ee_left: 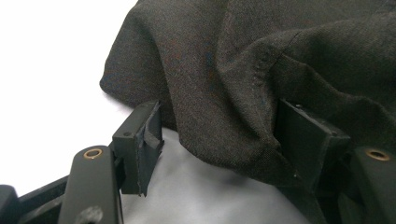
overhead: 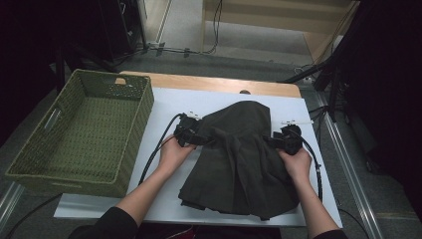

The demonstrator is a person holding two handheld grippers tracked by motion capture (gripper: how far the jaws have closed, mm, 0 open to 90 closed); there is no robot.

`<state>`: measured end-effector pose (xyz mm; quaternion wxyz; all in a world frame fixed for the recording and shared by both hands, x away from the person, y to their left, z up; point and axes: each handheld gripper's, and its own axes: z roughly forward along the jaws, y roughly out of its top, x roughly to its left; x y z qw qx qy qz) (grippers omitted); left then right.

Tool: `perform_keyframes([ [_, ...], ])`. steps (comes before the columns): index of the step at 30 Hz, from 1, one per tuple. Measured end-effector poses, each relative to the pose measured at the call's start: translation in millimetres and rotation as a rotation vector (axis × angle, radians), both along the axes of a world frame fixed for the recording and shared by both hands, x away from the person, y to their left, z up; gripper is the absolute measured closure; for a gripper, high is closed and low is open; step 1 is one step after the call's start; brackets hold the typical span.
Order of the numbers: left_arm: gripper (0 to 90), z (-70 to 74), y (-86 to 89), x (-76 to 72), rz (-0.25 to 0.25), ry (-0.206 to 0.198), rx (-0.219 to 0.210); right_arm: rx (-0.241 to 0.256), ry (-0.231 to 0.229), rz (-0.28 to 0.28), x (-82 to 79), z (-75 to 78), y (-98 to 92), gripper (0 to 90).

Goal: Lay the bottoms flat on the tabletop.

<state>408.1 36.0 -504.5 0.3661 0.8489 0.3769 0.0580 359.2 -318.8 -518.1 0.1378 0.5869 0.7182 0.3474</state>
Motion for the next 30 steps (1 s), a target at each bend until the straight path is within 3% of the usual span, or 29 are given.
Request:
perform_keyframes([
  [2, 37.5, -0.8, -1.5, -2.4, 0.006, 0.001, -0.017, -0.013, -0.004, 0.008, -0.6, 0.1, 2.8, 43.3],
  [6, 58.6, 0.0, -6.5, -4.9, 0.001, 0.051, -0.037, -0.014, -0.004, 0.030, -3.2, 0.4, 13.2, 57.5],
  [10, 77.1, -1.4, -8.9, -2.2, -0.022, 0.104, -0.065, 0.071, 0.069, 0.017, -0.3, 2.1, 18.3, 76.4],
  [13, 82.9, 8.8, -4.5, 2.5, -0.011, 0.126, -0.087, 0.038, 0.111, 0.019, 3.6, 11.3, 18.5, 81.1],
  [15, 83.6, 24.3, 2.4, 7.3, 0.005, 0.126, -0.125, 0.044, 0.081, -0.003, 1.8, 23.1, 12.1, 82.1],
  [20, 84.0, 76.8, 12.3, 22.0, 0.020, 0.068, -0.140, 0.076, 0.002, -0.023, -2.5, 69.8, -7.0, 82.6],
  [23, 84.0, 110.1, 17.0, 29.3, 0.032, 0.027, -0.146, 0.050, -0.056, -0.026, -3.6, 103.8, -13.9, 82.7],
  [27, 84.2, 150.7, 24.4, 37.0, 0.041, -0.018, -0.139, 0.008, -0.098, -0.023, -3.5, 144.9, -19.3, 82.7],
  [30, 84.2, 182.5, 31.5, 42.7, 0.059, -0.057, -0.144, 0.011, -0.132, -0.025, -4.2, 177.2, -22.0, 83.2],
])
